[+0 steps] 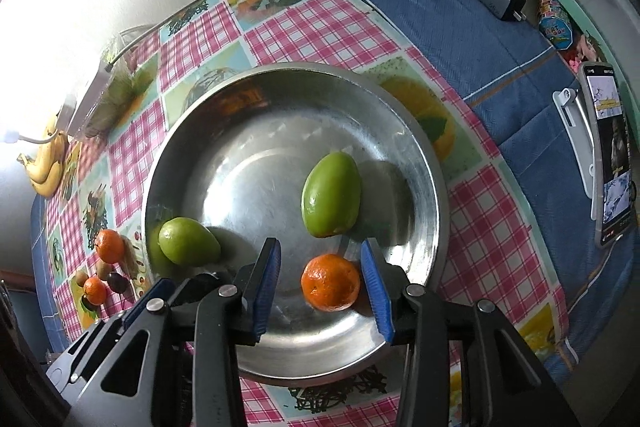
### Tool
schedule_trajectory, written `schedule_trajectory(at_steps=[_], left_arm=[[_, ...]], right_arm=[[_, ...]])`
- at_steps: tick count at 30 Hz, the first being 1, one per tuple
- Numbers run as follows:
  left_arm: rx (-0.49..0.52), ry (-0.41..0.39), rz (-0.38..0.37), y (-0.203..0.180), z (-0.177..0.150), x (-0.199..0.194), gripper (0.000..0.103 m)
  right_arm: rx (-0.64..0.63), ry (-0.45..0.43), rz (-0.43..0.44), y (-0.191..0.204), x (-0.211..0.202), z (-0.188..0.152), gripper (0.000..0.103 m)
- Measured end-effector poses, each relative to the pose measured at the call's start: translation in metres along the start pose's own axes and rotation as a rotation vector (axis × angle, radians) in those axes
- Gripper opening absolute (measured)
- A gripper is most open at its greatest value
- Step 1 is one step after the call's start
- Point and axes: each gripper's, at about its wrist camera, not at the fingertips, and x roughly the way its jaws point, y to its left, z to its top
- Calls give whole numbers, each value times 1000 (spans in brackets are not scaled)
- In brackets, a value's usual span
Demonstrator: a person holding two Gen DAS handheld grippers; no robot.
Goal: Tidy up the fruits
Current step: 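Lower the tangerine into the bowl and open the right tool while the left tool releases the plum, then withdraw both open tools from the bowl toward the loose fruits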
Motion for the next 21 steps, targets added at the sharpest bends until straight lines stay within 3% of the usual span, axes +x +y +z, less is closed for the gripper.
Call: schedule_trajectory(at_steps=[8, 9, 12, 15, 21], left_arm=[[-115, -26, 50, 36, 1, -8, 29], [-139, -29, 55, 43, 1, -9, 34], [-196, -36, 83, 60, 2, -10, 61], [-221, -43, 128, 73, 2, -11, 65], [-277, -40, 166, 90, 1, -9, 82]], right_arm=[[-14, 15, -6, 6, 5, 0, 46], [-18, 17, -8, 7, 6, 0, 49], [-38, 18, -16, 12, 8, 0, 52], [-53, 17, -6, 17, 9, 0, 63], [-75, 13, 4, 24, 11, -1, 75]])
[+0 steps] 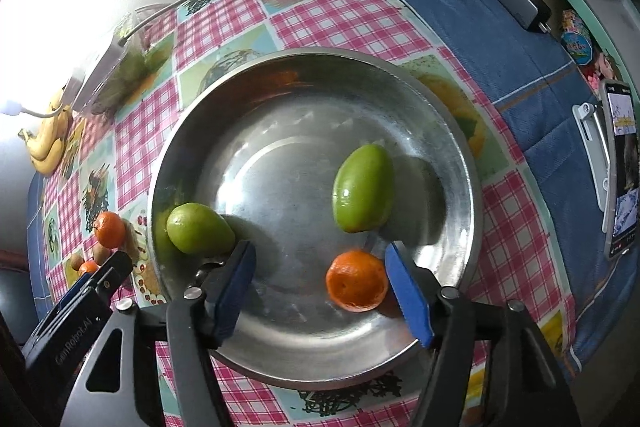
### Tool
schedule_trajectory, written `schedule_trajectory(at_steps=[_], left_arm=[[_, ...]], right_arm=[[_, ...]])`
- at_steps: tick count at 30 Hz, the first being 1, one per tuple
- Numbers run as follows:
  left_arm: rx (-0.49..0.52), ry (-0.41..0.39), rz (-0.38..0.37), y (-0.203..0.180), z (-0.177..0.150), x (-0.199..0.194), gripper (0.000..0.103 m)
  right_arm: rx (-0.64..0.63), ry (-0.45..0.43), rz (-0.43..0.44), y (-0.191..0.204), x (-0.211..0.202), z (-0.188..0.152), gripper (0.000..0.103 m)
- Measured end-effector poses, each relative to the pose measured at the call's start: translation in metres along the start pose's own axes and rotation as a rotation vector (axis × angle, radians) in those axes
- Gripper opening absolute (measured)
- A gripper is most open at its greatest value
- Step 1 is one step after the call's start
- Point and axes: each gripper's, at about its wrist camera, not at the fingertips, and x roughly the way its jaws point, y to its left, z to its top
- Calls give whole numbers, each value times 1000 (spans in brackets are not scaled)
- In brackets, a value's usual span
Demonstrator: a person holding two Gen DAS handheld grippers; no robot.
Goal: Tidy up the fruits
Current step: 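Withdraw both open tools from the bowl toward the loose fruits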
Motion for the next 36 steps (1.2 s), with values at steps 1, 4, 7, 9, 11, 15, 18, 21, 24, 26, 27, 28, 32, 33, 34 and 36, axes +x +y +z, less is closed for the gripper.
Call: schedule_trajectory(at_steps=[1, 4, 7, 9, 11, 15, 18, 21, 24, 26, 27, 28, 32, 33, 34, 36], left_arm=[[-4, 0, 4, 2, 0, 0, 85], [-12, 0, 8, 4, 0, 1, 90], [-15, 0, 9, 5, 0, 2, 95], [-15, -2, 11, 5, 0, 2, 98], [-14, -6, 10, 5, 0, 2, 101], [-16, -15, 13, 7, 0, 1, 103], [-23, -17, 16, 8, 1, 1, 103], [-30, -17, 15, 10, 1, 1, 103], [-33, -22, 14, 12, 2, -1, 103], [-36, -24, 14, 13, 2, -1, 103], [-36, -25, 14, 13, 2, -2, 103], [-37, -26, 16, 14, 2, -2, 103], [-43, -31, 23, 20, 4, -3, 103], [-43, -33, 27, 22, 4, -4, 103], [-45, -37, 31, 24, 5, -5, 103], [-54, -43, 39, 30, 6, -6, 103]], right_arm=[[-1, -1, 0, 1, 1, 0, 79], [-7, -6, -1, 4, 1, 1, 85], [-7, -5, 4, 5, 3, 2, 90], [-8, -7, 1, 5, 4, 2, 90], [-7, -7, 3, 5, 5, 3, 90], [-4, -8, 2, 4, 5, 3, 103], [-6, -13, -8, 4, 5, 4, 103], [0, -14, -7, 3, 4, 4, 103], [1, -14, -12, 3, 5, 3, 103], [2, -15, -10, 3, 4, 3, 103], [2, -17, -9, 4, 3, 3, 103], [1, -20, -9, 4, 2, 2, 103], [1, -26, -5, 7, -1, 1, 103], [-1, -27, -4, 7, -1, 2, 103], [-3, -28, -5, 9, -2, 2, 103], [-10, -29, -7, 12, -3, 1, 103]])
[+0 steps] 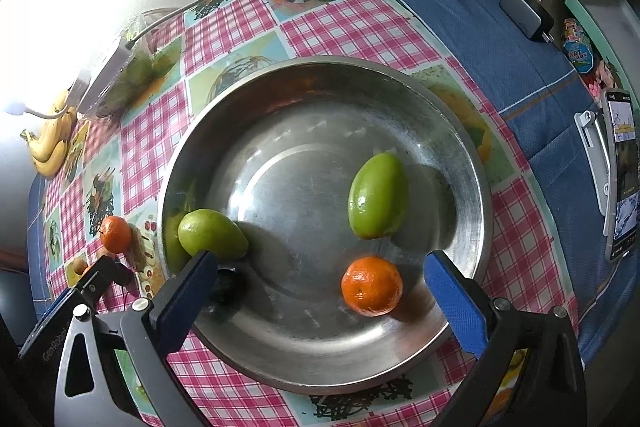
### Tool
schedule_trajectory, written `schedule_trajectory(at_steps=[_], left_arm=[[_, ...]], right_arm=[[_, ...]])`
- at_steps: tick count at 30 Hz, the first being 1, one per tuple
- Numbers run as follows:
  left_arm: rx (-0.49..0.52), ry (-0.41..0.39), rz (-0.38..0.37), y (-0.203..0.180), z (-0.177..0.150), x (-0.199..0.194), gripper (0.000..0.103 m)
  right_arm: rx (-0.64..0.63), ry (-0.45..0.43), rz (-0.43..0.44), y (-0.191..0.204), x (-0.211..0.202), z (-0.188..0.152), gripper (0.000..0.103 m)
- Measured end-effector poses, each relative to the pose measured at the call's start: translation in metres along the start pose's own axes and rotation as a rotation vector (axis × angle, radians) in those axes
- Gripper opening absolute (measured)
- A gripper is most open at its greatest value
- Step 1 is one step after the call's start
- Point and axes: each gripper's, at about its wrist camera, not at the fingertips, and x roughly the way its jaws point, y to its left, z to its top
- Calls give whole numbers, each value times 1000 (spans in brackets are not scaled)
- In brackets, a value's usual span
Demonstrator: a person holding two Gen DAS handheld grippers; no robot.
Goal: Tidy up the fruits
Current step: 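Withdraw both open tools from the bowl toward the loose fruits, then close the left tool on a dark plum while the right tool grasps the dark cherry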
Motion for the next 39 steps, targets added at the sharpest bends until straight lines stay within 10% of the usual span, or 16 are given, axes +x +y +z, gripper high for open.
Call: schedule_trajectory(at_steps=[39], left_arm=[[-369, -31, 114, 184, 8, -1, 103]], right_arm=[[-318, 29, 118, 165, 12, -39, 103]])
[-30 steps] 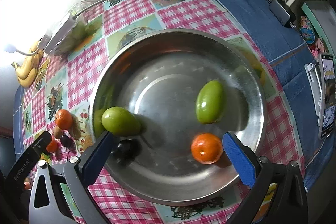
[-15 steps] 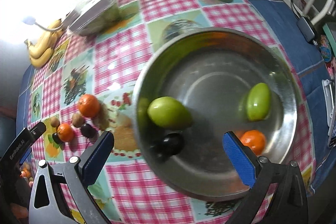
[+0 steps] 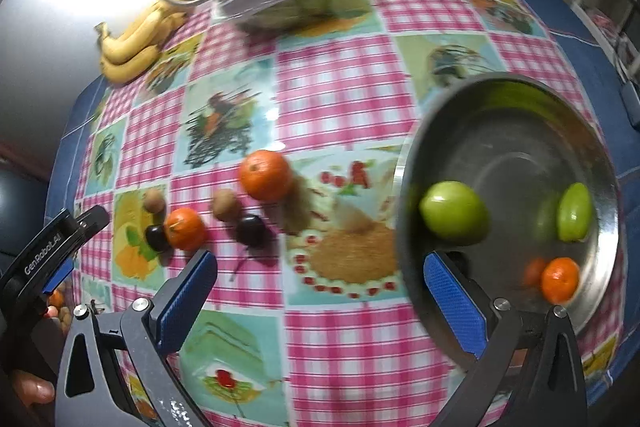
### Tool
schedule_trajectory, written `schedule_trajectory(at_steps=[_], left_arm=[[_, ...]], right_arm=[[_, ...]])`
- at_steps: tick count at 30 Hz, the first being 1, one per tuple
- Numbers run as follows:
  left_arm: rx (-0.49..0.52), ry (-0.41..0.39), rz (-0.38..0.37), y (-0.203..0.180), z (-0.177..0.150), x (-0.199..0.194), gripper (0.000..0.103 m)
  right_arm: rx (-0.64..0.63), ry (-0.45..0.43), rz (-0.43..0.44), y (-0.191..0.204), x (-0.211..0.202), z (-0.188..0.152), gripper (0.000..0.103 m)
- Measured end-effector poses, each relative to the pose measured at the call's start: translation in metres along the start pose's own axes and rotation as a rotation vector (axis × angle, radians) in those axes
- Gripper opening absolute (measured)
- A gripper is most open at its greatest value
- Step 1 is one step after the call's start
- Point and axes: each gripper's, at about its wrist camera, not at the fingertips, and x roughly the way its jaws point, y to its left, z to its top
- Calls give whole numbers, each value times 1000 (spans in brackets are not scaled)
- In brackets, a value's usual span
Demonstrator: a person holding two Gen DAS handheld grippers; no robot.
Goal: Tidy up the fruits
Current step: 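Close the left tool on a dark plum while the right tool grasps the dark cherry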
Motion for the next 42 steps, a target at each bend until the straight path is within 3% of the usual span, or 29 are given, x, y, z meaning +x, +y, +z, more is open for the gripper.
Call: schedule_trajectory(at_steps=[8, 28, 33, 42], left_arm=[[-22, 18, -42, 8, 3, 9, 103], [-3, 112, -101, -6, -4, 43, 101], [2, 126, -128, -11, -5, 44, 85], [2, 159, -182, -18, -5, 46, 56]], right_arm=[[-40, -7, 29, 20, 13, 1, 103], [-3, -10, 40, 17, 46, 8, 101], [-21, 3, 52, 22, 52, 8, 75], [-29, 11, 88, 26, 54, 6, 49]])
